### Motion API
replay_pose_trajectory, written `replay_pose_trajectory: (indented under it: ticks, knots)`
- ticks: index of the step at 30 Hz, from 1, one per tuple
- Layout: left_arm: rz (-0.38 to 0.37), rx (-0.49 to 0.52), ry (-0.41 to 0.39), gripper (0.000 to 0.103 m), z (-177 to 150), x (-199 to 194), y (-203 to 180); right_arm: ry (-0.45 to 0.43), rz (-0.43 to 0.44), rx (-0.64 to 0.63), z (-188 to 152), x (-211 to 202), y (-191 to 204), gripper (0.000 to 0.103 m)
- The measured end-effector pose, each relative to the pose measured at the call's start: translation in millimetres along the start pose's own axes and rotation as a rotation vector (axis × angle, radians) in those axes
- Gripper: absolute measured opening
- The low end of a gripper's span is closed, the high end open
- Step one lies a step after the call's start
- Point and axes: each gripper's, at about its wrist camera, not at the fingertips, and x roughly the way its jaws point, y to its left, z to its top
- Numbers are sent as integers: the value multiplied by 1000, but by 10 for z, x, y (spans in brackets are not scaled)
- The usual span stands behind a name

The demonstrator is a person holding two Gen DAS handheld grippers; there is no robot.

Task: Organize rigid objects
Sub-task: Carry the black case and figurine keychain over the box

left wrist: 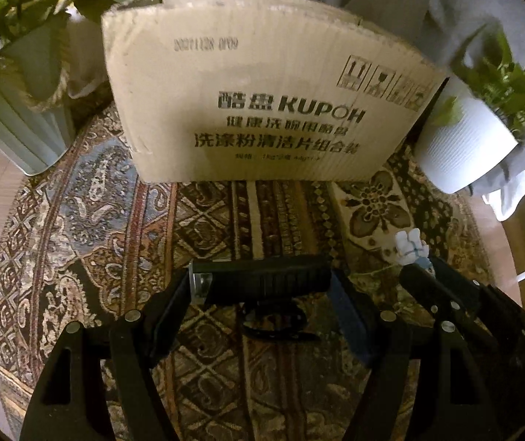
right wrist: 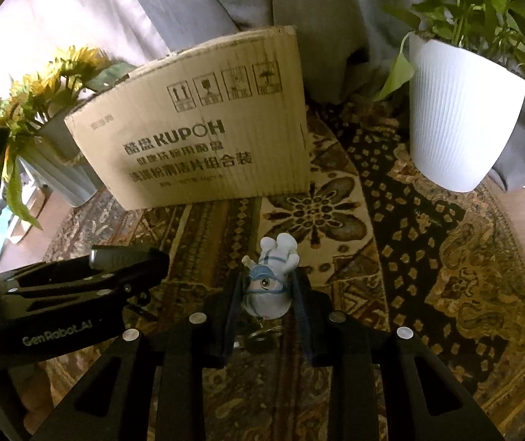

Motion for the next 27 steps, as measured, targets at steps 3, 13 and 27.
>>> replay_pose_trajectory:
  ticks: [3,13,27]
  knots:
    - [2,-7,-27,74,9,-90,-22,-16,8,-1,25,-82,22,29]
    - [38,15,-147,74,57,-514,53,-92,44,-35,196,-417,201,29]
    - [18,25,-288,74,192,-1014,85,-222,68,-80,420,-852,397,29]
